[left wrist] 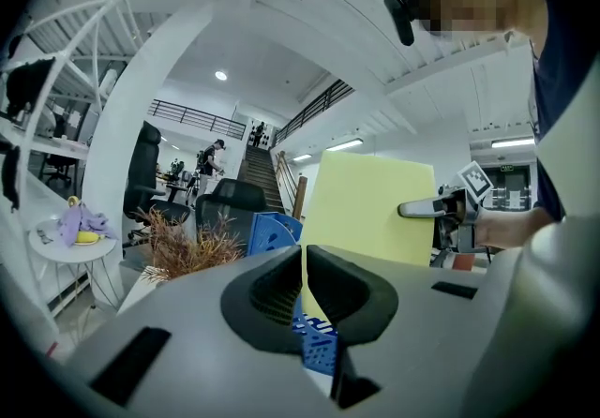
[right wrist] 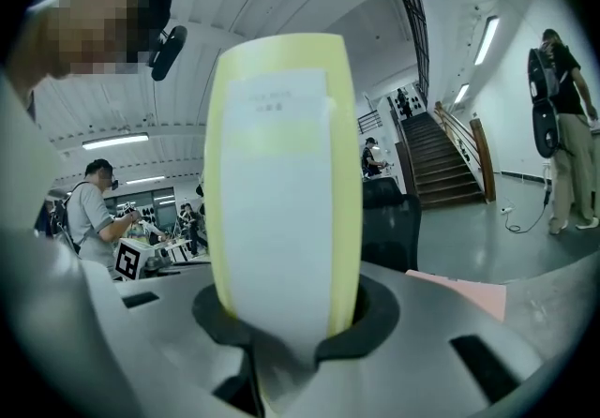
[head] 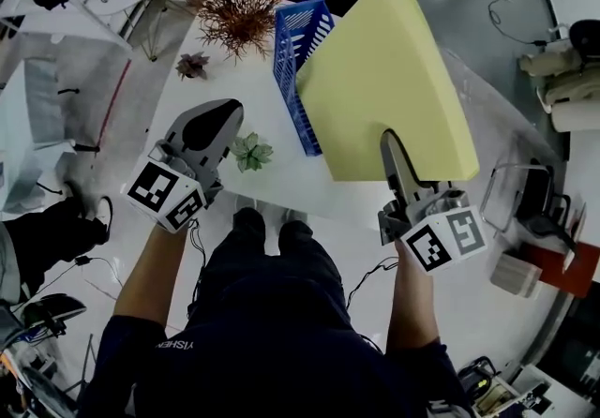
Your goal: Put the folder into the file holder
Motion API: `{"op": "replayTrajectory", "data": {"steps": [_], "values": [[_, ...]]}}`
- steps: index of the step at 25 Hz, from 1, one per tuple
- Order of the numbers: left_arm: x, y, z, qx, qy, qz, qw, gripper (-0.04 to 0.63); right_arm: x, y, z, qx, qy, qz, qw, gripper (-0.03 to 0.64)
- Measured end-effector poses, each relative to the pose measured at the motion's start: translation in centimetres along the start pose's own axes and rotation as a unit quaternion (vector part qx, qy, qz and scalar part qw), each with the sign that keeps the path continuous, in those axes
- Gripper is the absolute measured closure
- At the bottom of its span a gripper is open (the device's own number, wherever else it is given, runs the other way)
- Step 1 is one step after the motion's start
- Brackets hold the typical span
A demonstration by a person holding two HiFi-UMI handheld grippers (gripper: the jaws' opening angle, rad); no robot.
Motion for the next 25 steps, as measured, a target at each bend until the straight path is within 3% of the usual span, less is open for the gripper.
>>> {"op": "replayTrajectory", "data": {"steps": [13, 25], "values": [[-0.6, 0.1, -2.9, 0.001, 0.023, -0.009, 0.9997, 0.552, -3.7, -0.9, -1.3, 0.051, 0.023, 0.016, 0.998, 0.486], [-0.8, 0.5, -4.1, 0.003, 0.021, -0.020, 0.9996, 0.552, -6.0, -0.1, -0.5, 0.062, 0.026, 0.020, 0.998, 0.488]]}}
Point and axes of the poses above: the fingertips, and each gripper's own axes: x backward along the fingers, z to its right, y out of its underside, the point moved 5 cm from there along x, backward along the fingers, and after that the axes turned 10 degrees about -y, right-handed, at the moved point
